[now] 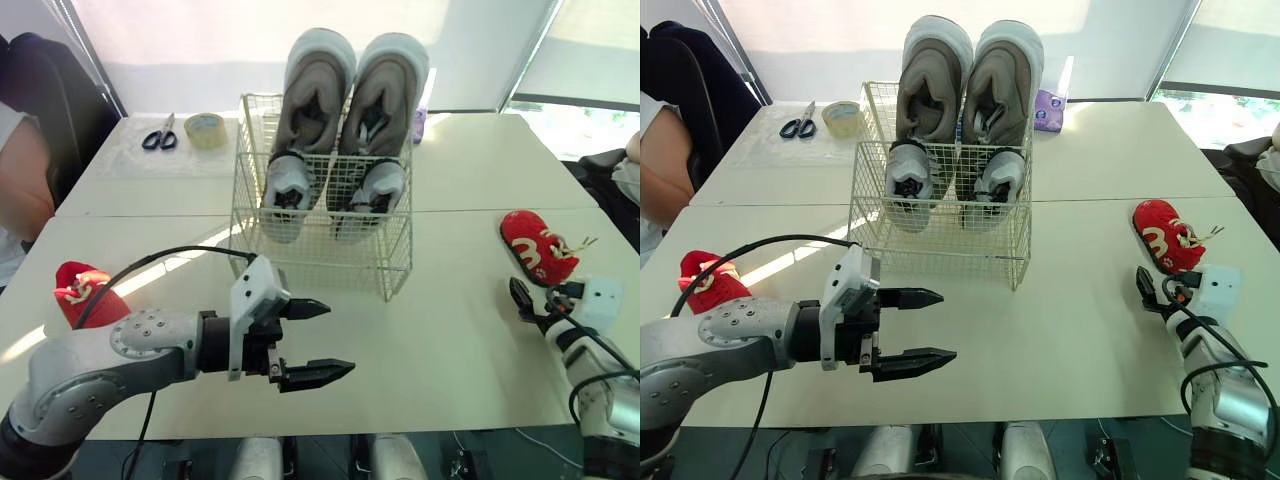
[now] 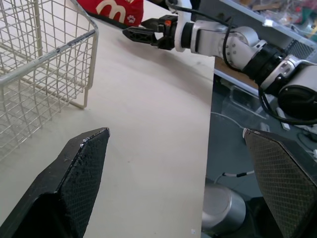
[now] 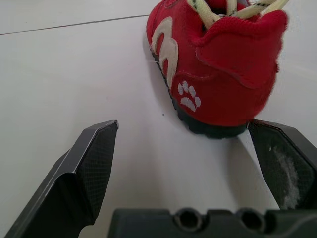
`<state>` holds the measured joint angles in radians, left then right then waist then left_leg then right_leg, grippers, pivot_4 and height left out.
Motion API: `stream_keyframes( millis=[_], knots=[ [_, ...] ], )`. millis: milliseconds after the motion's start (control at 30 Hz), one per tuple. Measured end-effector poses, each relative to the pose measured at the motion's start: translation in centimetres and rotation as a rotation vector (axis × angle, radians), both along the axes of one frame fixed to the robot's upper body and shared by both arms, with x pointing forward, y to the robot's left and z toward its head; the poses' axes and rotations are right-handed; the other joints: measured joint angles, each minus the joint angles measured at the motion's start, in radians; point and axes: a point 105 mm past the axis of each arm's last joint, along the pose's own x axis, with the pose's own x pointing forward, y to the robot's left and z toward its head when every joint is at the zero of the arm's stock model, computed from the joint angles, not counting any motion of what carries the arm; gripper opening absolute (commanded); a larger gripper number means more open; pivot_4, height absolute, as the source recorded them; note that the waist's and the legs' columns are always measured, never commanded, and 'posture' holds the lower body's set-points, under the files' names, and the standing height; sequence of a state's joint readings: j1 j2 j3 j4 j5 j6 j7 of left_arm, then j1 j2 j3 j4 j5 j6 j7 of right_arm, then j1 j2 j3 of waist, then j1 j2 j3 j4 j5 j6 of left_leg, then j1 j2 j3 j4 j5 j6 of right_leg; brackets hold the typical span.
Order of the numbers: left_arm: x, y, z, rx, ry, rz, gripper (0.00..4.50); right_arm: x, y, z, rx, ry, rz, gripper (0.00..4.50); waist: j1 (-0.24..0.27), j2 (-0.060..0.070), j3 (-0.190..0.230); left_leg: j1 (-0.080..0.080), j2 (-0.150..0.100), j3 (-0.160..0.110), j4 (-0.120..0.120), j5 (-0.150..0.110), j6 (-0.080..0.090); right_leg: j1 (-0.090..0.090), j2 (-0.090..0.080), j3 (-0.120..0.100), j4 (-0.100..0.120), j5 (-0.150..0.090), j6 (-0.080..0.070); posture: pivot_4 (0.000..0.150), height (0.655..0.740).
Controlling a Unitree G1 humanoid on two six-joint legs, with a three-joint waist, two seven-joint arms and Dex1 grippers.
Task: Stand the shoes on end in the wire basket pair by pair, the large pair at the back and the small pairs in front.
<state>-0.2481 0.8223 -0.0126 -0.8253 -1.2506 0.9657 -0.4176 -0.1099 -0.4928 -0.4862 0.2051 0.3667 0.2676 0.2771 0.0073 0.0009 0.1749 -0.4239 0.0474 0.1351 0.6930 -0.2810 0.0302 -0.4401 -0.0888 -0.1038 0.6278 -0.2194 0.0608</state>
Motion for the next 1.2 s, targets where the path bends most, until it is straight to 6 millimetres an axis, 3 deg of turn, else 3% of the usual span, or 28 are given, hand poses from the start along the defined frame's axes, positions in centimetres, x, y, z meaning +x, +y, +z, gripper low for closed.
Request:
stream_keyframes(
  millis=[233, 500, 633, 833, 1067, 1200],
  knots=[
    [0.1, 0.7, -0.3, 0.027, 0.002, 0.034, 4.47, 1.9, -2.3, -0.4, 0.004, -0.066, -0.116, 4.5, -0.004, 0.0, 0.0, 0.002, 0.0, 0.0, -0.001, 0.003, -0.006, 0.002, 0.0, 0.0, 0.0, 0.0, 0.0, 0.15, 0.74],
    [-0.2, 1.1, -0.8, 0.045, 0.015, 0.06, 4.47, 1.3, -3.0, -0.5, -0.046, -0.068, -0.059, 4.5, 0.0, 0.0, 0.0, 0.005, 0.0, 0.0, -0.001, 0.003, -0.005, 0.004, 0.0, 0.0, 0.0, 0.0, 0.0, 0.15, 0.74],
    [-0.2, 1.3, -0.9, 0.055, 0.013, 0.063, 4.47, 3.4, -2.4, -0.2, -0.082, -0.032, 0.059, 4.5, -0.019, 0.0, 0.0, 0.007, 0.0, 0.0, -0.001, 0.001, -0.001, 0.006, 0.0, 0.0, 0.0, 0.0, 0.0, 0.15, 0.74],
    [-0.2, 1.8, -1.0, 0.086, 0.004, 0.07, 4.47, 5.2, -3.6, 0.5, -0.133, 0.028, 0.057, 4.5, -0.024, -0.001, 0.001, 0.015, -0.001, 0.002, -0.009, 0.004, -0.007, 0.009, 0.001, 0.004, -0.001, 0.0, 0.0, 0.15, 0.74],
    [-0.2, 2.5, -0.9, 0.083, 0.013, 0.108, 4.5, 5.5, -3.2, 0.5, -0.145, 0.041, 0.116, 2.13, -0.024, -0.001, 0.001, 0.016, -0.001, 0.002, -0.009, 0.006, -0.01, 0.01, 0.0, 0.004, -0.001, 0.0, 0.0, 0.15, 0.74],
    [0.4, 3.0, 0.5, 0.028, -0.005, 0.157, 4.5, 5.6, -3.1, 0.6, -0.144, 0.032, 0.125, 2.1, -0.025, -0.001, 0.001, 0.016, 0.0, 0.002, -0.009, 0.006, -0.011, 0.01, 0.0, 0.005, -0.001, 0.0, 0.0, 0.15, 0.74]
  ],
)
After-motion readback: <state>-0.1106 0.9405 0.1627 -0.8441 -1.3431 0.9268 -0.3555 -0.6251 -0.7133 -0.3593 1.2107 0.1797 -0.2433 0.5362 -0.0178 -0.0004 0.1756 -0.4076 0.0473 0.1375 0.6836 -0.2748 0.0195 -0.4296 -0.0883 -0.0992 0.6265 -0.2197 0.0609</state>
